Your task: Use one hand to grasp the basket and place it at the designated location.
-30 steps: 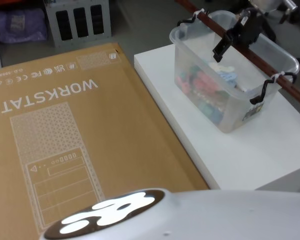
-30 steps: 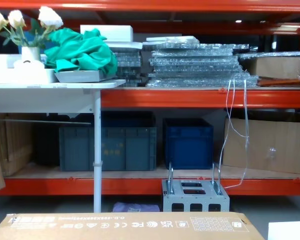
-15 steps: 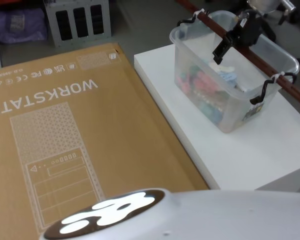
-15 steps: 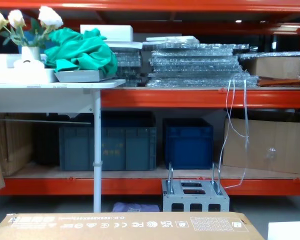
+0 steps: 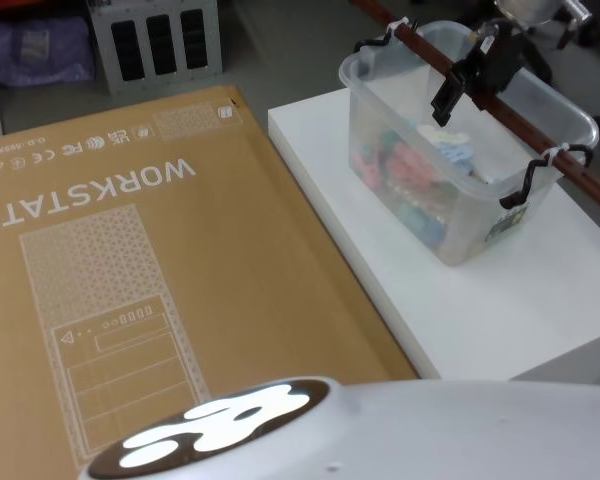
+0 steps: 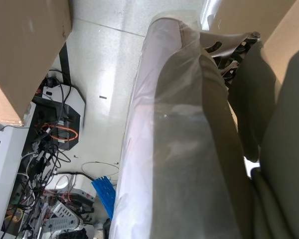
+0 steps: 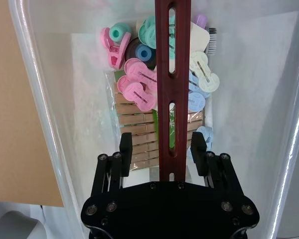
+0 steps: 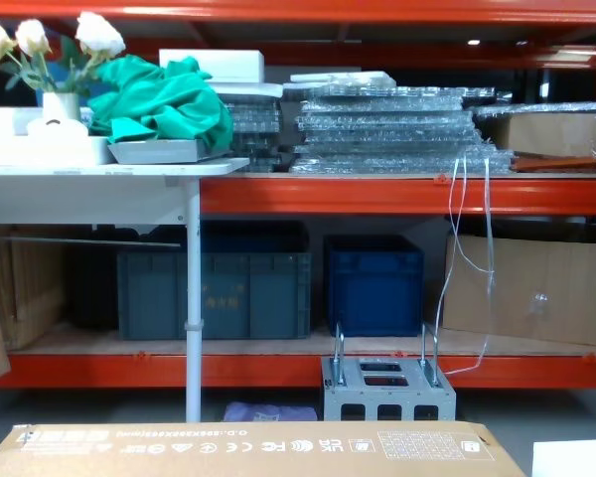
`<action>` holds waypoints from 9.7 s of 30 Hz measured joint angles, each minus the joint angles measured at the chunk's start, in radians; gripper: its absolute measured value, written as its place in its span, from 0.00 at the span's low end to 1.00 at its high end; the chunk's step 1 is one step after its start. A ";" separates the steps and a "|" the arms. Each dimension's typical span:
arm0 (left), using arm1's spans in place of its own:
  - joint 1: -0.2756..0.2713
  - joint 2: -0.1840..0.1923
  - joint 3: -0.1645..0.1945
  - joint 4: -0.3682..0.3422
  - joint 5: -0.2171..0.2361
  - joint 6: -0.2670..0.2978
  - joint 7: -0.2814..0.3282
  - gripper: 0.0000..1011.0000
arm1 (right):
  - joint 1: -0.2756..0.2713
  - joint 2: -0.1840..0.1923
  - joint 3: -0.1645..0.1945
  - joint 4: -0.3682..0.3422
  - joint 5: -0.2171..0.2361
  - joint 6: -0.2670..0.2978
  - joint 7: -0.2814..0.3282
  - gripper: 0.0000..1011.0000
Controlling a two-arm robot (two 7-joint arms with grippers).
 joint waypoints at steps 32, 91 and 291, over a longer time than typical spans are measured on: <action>0.000 0.000 0.000 0.000 0.000 0.000 0.000 0.00 | -0.001 0.004 -0.001 -0.009 0.001 0.005 -0.002 0.22; 0.000 0.000 0.000 0.000 0.000 0.000 0.000 0.00 | -0.010 0.228 0.174 -0.407 -0.007 0.201 -0.033 0.22; 0.000 0.000 0.000 0.000 0.000 0.000 0.000 0.00 | 0.305 -0.478 -0.355 0.027 0.158 -0.729 -0.118 0.22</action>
